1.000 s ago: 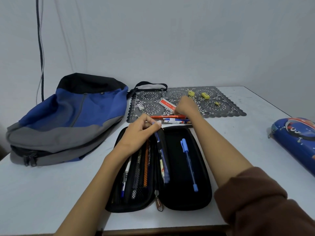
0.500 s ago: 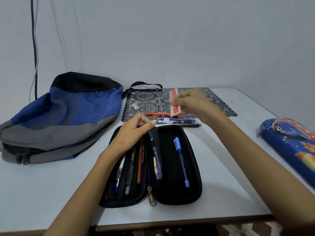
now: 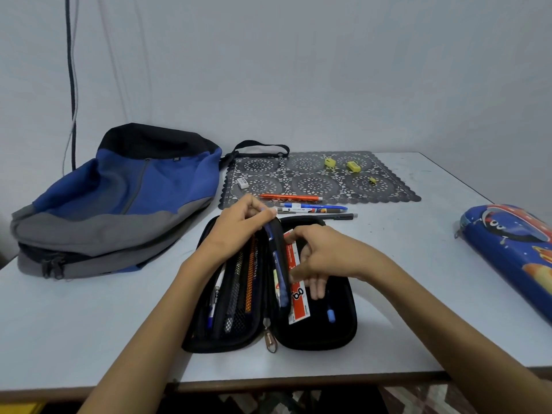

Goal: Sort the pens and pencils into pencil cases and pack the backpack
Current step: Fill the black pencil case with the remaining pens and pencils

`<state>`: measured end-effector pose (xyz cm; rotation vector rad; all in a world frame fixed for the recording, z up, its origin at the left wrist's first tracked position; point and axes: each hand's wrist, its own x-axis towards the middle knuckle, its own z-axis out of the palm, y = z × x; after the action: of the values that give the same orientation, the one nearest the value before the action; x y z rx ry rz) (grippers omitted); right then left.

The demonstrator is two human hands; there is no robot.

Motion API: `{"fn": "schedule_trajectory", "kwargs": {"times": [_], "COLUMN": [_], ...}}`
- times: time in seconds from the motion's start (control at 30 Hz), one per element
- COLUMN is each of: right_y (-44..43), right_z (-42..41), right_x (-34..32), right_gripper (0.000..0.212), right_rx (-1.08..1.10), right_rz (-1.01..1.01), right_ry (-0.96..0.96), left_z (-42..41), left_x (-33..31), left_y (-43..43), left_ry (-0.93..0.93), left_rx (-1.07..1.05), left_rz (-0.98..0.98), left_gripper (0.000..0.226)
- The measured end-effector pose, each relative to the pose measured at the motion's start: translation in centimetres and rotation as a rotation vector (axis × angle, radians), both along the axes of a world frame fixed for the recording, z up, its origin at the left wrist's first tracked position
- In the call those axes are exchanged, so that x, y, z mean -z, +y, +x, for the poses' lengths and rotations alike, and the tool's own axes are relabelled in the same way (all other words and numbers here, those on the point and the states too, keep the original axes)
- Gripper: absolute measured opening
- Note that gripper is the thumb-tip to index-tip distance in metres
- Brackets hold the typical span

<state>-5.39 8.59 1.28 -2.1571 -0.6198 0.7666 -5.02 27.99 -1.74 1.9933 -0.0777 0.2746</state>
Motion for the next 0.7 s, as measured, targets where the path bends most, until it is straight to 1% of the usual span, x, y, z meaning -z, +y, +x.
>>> {"fn": "schedule_trajectory", "kwargs": {"times": [0.07,0.13,0.2,0.27,0.33,0.4,0.47,0.5,0.53,0.57,0.63,0.7], "right_y": [-0.2,-0.4,-0.7,-1.2,-1.7,-2.0,-1.7,-1.4,-1.0,-0.7,-0.1,0.3], "right_z": [0.3,0.6,1.0,1.9,3.6,6.2,9.1,10.4,11.5,12.4,13.5,14.1], "right_x": [-0.3,-0.6,-1.0,-1.9,-2.8,-3.2,-2.8,-2.4,-2.0,-1.5,-0.6,0.3], "right_gripper": [0.078,0.075,0.065,0.047,0.031,0.023,0.02,0.02,0.02,0.02,0.015,0.014], "right_rx": [-0.046,-0.097,-0.14,-0.143,-0.045,0.133,0.274,0.297,0.288,0.257,0.184,0.154], "right_rz": [-0.033,-0.045,-0.054,-0.026,0.05,0.105,0.043,-0.02,-0.079,-0.133,-0.213,-0.27], "right_ry": [0.038,0.089,0.106,0.08,-0.005,-0.174,-0.429,-0.541,-0.611,-0.643,-0.63,-0.621], "left_z": [0.0,0.0,0.0,-0.1,-0.1,-0.2,-0.3,-0.3,-0.3,-0.3,-0.4,-0.4], "left_x": [0.0,0.1,0.0,-0.1,-0.1,-0.1,-0.2,-0.2,-0.2,-0.2,-0.2,-0.2], "left_y": [0.0,0.0,0.0,0.0,-0.1,-0.1,-0.1,-0.1,-0.1,-0.1,-0.1,-0.2], "left_ry": [0.0,-0.001,-0.001,0.001,0.005,0.012,0.016,0.019,0.02,0.022,0.026,0.029], "left_rx": [0.001,0.004,0.005,0.003,0.0,-0.005,-0.003,-0.002,-0.001,-0.002,-0.003,-0.006], "left_rz": [-0.001,-0.005,-0.004,0.001,0.004,0.005,0.001,-0.001,-0.002,-0.003,-0.006,-0.008], "left_gripper": [0.039,0.041,0.043,0.044,0.043,0.042,0.045,0.047,0.048,0.048,0.046,0.041]}}
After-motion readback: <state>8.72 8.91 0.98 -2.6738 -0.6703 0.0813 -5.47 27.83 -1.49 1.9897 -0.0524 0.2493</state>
